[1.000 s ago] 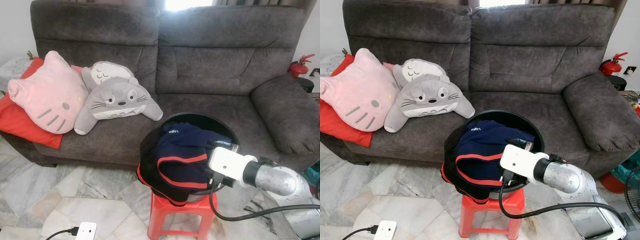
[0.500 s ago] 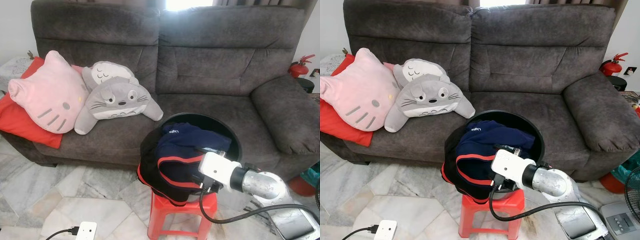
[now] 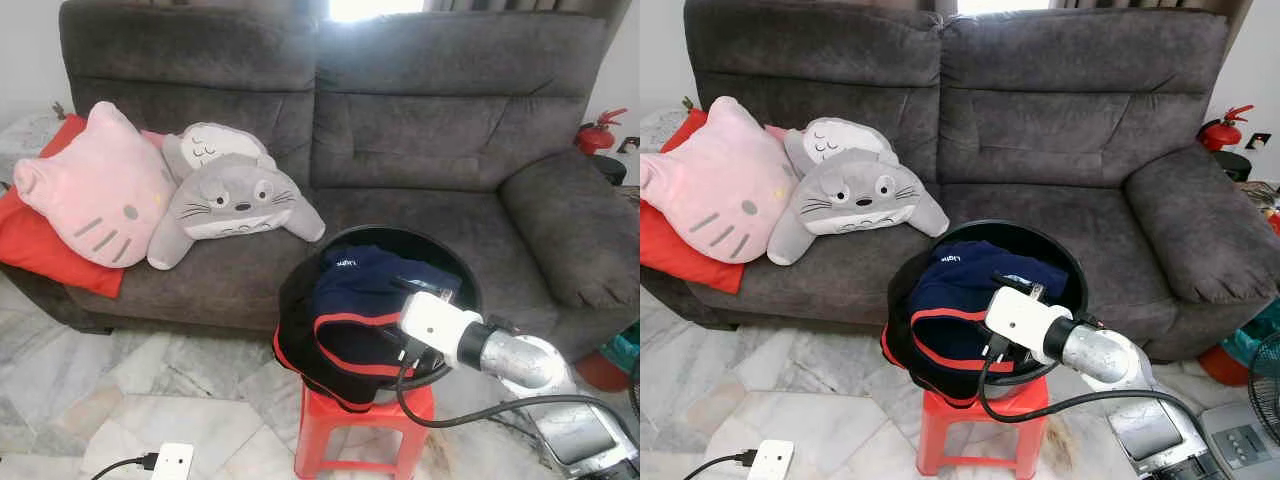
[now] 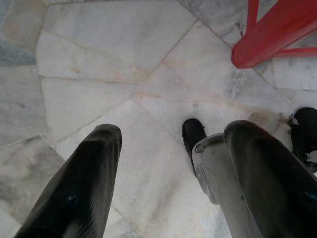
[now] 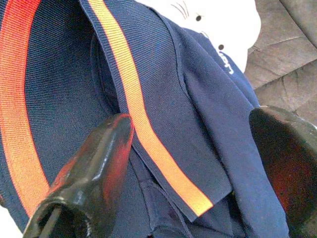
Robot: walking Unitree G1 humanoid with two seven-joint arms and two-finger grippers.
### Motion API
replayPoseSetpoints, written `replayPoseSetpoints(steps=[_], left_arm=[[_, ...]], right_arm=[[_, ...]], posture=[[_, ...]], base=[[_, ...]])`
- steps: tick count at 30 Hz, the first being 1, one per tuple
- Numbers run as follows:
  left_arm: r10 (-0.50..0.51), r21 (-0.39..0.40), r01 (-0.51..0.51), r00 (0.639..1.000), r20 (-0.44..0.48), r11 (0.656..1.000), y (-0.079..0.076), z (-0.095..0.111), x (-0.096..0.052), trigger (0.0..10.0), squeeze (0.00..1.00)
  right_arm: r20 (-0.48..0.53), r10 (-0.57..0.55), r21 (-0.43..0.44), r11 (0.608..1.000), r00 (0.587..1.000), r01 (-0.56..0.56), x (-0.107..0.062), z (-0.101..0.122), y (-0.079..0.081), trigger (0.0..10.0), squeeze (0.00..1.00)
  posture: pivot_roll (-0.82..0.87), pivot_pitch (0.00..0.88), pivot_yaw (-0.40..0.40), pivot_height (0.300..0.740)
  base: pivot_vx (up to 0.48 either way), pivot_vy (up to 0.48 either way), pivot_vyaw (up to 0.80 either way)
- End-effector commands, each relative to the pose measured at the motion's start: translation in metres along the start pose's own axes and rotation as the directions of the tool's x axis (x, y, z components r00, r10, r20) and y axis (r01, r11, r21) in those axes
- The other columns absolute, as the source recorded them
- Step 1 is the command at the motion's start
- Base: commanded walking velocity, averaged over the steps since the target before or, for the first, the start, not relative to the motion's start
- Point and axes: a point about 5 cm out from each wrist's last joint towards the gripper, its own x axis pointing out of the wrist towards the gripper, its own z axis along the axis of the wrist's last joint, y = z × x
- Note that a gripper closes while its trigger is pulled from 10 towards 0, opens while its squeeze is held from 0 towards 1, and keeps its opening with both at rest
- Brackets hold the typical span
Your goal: Hang hanger
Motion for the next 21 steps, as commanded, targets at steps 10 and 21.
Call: replayPoseSetpoints(steps=[10,21], left_arm=[[0.006,0.006,-0.006,1.000,-0.005,1.000,0.000,0.000,0.000,10.0,0.00],[0.006,0.006,-0.006,1.000,-0.003,1.000,0.000,0.000,0.000,10.0,0.00]], right_arm=[[0.036,-0.007,0.010,1.000,0.999,0.007,0.008,-0.002,0.001,10.0,0.00],[0.063,-0.019,0.032,0.999,0.998,0.017,0.014,-0.004,0.002,10.0,0.00]], posture=[[-0.15,0.000,0.003,0.740],[-0.15,0.000,0.003,0.740]], base=[[0.000,0.000,0.00],[0.000,0.000,0.00]])
